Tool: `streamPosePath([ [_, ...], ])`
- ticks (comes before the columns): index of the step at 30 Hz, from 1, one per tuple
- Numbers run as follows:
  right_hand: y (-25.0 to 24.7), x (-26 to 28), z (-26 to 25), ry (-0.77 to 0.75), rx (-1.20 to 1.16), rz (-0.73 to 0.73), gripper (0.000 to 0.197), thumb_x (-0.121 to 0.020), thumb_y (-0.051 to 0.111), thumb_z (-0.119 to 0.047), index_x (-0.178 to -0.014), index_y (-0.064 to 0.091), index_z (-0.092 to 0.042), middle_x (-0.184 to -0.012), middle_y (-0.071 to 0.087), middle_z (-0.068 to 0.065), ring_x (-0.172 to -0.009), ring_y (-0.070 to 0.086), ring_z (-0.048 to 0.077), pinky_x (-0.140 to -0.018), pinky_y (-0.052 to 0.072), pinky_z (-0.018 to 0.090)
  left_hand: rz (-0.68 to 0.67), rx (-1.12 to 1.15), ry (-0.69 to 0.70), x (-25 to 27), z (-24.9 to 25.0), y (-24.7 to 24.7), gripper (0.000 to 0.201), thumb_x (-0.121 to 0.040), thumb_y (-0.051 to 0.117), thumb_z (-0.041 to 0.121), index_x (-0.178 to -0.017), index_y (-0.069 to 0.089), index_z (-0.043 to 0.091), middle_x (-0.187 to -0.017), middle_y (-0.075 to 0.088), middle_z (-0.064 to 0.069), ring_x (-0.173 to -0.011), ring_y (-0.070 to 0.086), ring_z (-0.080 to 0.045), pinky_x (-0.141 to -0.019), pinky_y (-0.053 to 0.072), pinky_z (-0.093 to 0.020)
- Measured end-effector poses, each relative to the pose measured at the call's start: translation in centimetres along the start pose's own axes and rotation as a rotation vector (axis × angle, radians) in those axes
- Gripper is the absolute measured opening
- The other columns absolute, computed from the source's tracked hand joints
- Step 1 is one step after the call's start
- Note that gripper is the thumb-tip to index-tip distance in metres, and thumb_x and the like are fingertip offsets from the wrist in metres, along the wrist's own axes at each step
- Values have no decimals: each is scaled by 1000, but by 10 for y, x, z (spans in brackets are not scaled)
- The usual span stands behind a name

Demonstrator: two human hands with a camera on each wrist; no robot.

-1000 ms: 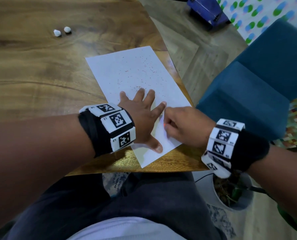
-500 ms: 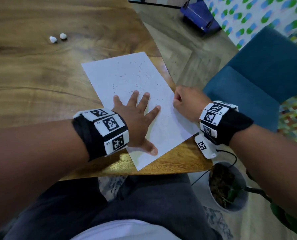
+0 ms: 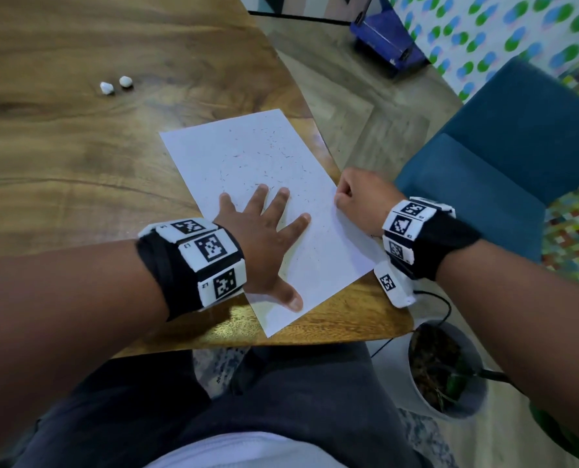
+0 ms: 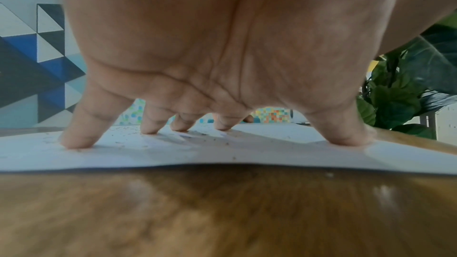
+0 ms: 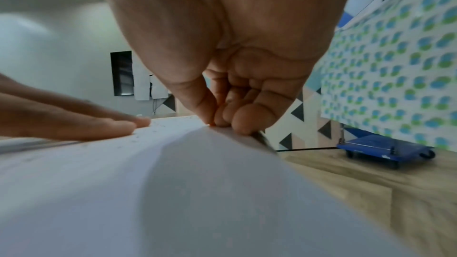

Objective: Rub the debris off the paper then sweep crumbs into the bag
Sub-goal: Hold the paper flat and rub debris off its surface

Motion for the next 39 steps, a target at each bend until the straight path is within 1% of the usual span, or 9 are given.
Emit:
streamPosePath([
  [4,1,12,-3,0,6,9,9,-93,46,-21,-92,55,-18,-87,64,3,-83,60,25,-74,53,40,-3,6,8,0,-4,-5,131,-63,47,100,-157,-21,39,-167,-28,-6,-155,-17,-35,-113,12,-77],
  [10,19,57,-12,-206,6,-95,10,-94,50,-26,-88,53,-19,-79,62,-2,-76,58,20,-70,52,40,-12,15,8,-1,-7,-9,122,-71,50,93,-159,-16,40,-168,-24,-3,-156,-15,-33,-114,18,-75],
  [15,5,18,7,-12,5,14,11,-97,46,-24,-96,55,-17,-92,64,5,-85,60,26,-78,53,40,16,15,10,-1,-8,-7,127,-69,50,95,-160,-13,34,-169,-22,-2,-156,-11,-32,-113,22,-73],
  [19,2,7,9,46,44,23,12,-97,45,-23,-93,53,-16,-92,63,7,-83,60,27,-72,50,37,20,33,12,0,-9,-7,128,-69,52,94,-160,-14,33,-169,-22,-1,-156,-12,-31,-113,20,-74],
  [27,18,54,-23,-263,53,-99,10,-96,49,-26,-93,53,-16,-86,63,2,-80,59,23,-73,51,41,15,20,5,-1,-7,-6,128,-70,51,93,-161,-15,31,-169,-23,-3,-156,-12,-33,-113,20,-74],
  [31,9,23,-8,-66,2,-16,11,-96,47,-26,-94,55,-18,-90,64,4,-84,60,25,-77,53,41,37,31,3,-1,-9,-5,133,-67,51,95,-162,-11,26,-170,-20,-1,-157,-10,-31,-112,22,-73],
  [33,5,5,-4,28,-18,6,11,-95,45,-23,-93,54,-17,-92,64,6,-83,61,26,-72,52,38,54,42,0,-2,-10,-4,135,-66,52,96,-162,-9,24,-170,-18,0,-157,-9,-30,-112,23,-72],
  [37,3,-6,-8,73,16,-7,11,-92,42,-17,-91,53,-15,-91,64,9,-81,61,29,-61,46,33,55,61,4,-2,-11,-3,136,-66,53,96,-162,-11,23,-170,-20,1,-157,-11,-28,-114,19,-73],
  [39,6,5,-15,30,42,-9,9,-93,44,-20,-91,52,-16,-89,63,7,-81,60,28,-67,50,36,56,62,5,-3,-11,-3,137,-65,52,96,-162,-11,23,-170,-21,1,-157,-11,-28,-114,20,-73],
])
Point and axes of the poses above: each hand's wrist, its own x-axis away from the middle knuckle, its own y-axis out of the palm, z = x × y, the point moved 2 cm from there along -x, towards the middle knuckle
